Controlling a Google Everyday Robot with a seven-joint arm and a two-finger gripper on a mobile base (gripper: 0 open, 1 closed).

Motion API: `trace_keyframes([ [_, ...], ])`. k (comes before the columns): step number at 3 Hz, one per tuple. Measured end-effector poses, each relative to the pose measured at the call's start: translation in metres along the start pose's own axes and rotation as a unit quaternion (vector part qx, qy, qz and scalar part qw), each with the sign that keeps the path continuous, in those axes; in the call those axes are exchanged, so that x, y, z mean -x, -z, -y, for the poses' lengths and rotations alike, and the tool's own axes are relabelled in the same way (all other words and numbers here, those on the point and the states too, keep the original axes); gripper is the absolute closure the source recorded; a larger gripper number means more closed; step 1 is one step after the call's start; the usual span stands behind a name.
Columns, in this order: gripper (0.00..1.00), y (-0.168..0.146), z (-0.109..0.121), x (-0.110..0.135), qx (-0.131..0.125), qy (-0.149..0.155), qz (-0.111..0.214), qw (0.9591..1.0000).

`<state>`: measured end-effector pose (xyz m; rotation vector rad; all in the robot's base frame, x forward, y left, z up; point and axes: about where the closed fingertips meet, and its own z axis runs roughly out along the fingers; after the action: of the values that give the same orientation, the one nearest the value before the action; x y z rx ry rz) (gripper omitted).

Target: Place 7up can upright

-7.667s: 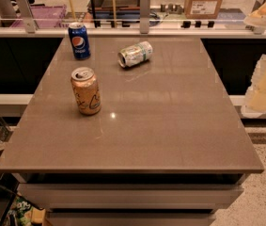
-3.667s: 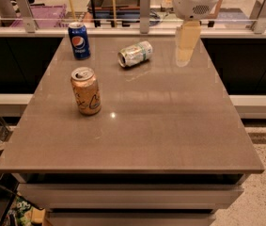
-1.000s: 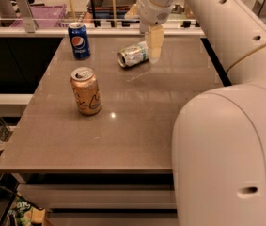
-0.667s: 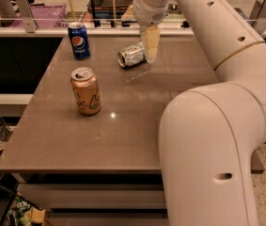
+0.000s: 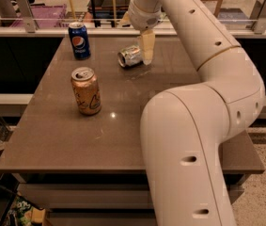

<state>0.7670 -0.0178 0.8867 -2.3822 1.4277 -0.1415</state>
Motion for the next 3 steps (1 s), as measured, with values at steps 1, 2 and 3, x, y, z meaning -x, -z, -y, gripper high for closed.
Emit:
trace_keyframes([
  [1, 0.00, -0.016, 0.000, -0.007, 0.014, -0.003, -0.015, 0.9998],
  [2, 0.00, -0.029, -0.006, -0.014, 0.032, -0.007, -0.024, 0.9992],
  [3, 0.00, -0.040, -0.011, -0.018, 0.046, -0.008, -0.026, 0.9986],
])
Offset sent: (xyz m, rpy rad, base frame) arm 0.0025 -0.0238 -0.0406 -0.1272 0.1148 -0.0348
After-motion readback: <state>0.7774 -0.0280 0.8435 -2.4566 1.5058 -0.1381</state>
